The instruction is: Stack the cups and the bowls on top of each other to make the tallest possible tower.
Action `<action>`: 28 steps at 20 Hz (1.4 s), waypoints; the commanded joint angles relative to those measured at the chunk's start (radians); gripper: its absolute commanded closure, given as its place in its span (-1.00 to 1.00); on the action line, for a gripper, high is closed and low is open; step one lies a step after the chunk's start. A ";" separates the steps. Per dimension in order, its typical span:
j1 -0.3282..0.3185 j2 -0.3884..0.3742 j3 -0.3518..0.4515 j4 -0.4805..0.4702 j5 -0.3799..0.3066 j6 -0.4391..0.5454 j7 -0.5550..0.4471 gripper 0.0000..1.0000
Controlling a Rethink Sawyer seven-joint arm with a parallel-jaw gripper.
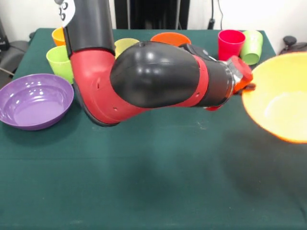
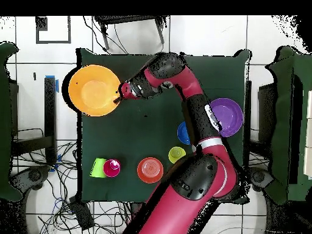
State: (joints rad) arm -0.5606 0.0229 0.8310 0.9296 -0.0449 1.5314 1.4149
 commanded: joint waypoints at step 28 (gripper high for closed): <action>-0.021 -0.111 -0.312 0.392 0.216 -0.111 0.458 1.00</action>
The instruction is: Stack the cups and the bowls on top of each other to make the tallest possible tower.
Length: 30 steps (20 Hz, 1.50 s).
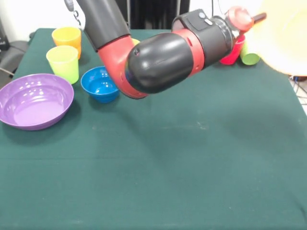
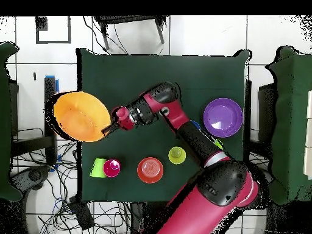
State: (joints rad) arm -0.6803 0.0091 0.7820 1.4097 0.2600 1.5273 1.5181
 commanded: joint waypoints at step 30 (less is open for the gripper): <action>0.027 -0.229 -0.114 0.377 0.384 -0.194 0.645 1.00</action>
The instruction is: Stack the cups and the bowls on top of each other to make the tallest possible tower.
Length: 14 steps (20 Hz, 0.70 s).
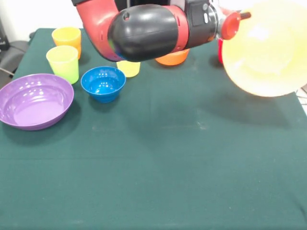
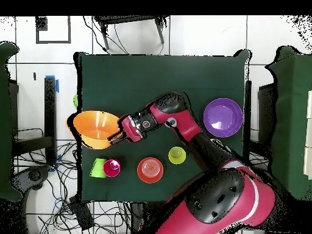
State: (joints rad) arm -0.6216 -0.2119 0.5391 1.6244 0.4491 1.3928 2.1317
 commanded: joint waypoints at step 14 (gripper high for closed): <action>-0.221 0.083 0.472 0.427 0.667 -0.257 -0.205 1.00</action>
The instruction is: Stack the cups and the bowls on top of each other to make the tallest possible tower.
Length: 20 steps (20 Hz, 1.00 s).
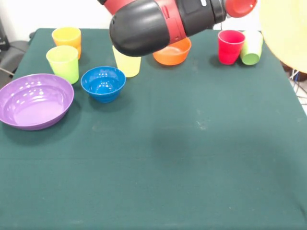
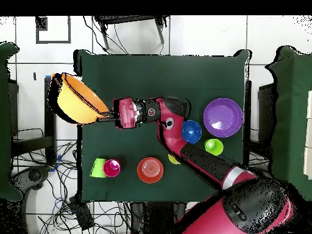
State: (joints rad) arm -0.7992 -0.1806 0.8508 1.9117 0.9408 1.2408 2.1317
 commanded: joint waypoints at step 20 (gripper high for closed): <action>-0.250 0.311 0.297 0.325 0.355 -0.155 -0.131 1.00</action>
State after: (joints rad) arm -1.0332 0.0244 1.1027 2.1553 1.1632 1.1215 2.1317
